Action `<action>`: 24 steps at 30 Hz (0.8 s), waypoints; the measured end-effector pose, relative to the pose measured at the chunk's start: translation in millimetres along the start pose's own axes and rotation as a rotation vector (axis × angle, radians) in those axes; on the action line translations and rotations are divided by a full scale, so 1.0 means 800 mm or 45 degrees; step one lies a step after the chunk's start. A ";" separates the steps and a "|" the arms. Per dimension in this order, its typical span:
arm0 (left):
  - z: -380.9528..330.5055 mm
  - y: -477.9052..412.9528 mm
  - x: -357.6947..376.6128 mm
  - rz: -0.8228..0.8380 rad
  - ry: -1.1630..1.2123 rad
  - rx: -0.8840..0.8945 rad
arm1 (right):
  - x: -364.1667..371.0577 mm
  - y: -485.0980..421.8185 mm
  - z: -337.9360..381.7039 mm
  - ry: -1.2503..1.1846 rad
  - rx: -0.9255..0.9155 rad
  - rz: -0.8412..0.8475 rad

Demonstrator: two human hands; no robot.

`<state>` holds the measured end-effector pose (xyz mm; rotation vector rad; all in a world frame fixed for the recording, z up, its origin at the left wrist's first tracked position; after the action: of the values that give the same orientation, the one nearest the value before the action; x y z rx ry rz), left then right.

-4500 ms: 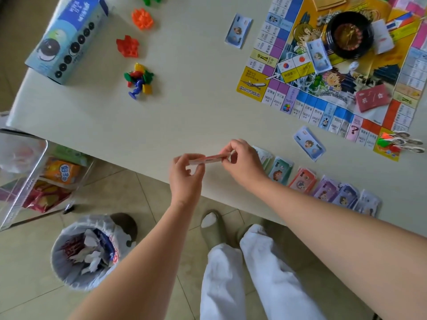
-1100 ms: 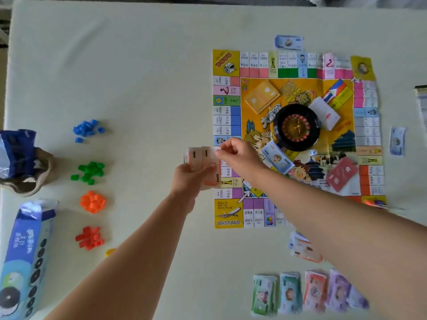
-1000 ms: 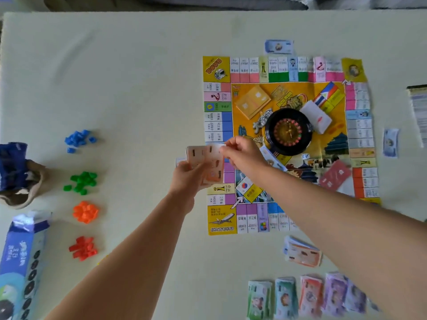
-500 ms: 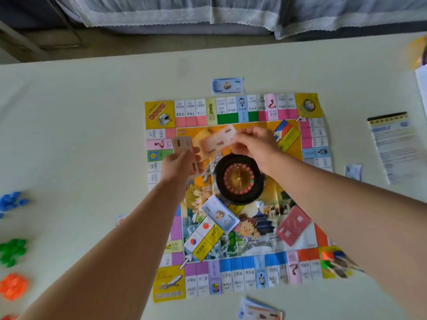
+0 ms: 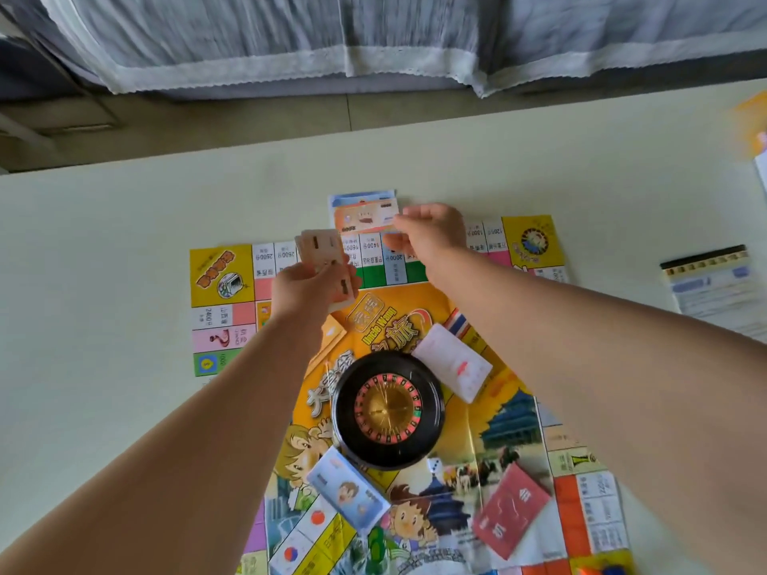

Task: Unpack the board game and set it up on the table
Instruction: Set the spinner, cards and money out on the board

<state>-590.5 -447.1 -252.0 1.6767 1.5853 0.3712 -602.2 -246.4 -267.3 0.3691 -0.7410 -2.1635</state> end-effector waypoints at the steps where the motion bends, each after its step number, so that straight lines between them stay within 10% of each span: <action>1: -0.003 -0.002 0.004 -0.012 -0.039 0.010 | -0.007 -0.003 0.005 0.119 -0.087 -0.038; 10: -0.019 0.044 0.090 0.097 -0.313 0.091 | -0.066 0.053 0.001 0.179 -0.186 0.434; 24: 0.033 0.201 0.302 0.652 -0.437 -0.038 | -0.424 0.083 -0.042 0.698 0.051 -0.073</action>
<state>-415.5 -215.3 -228.0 1.9895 0.8902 0.3351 -330.4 -31.2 -247.4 0.9653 -0.4627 -1.9618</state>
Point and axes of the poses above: each hand's wrist, its own y-axis away from the middle knuckle, its own x-axis out of the palm, z = x × y, the point moved 8 cm from there along -y, towards the middle knuckle, and after that the axes turned 14 degrees about -y, right-handed, at the moved point
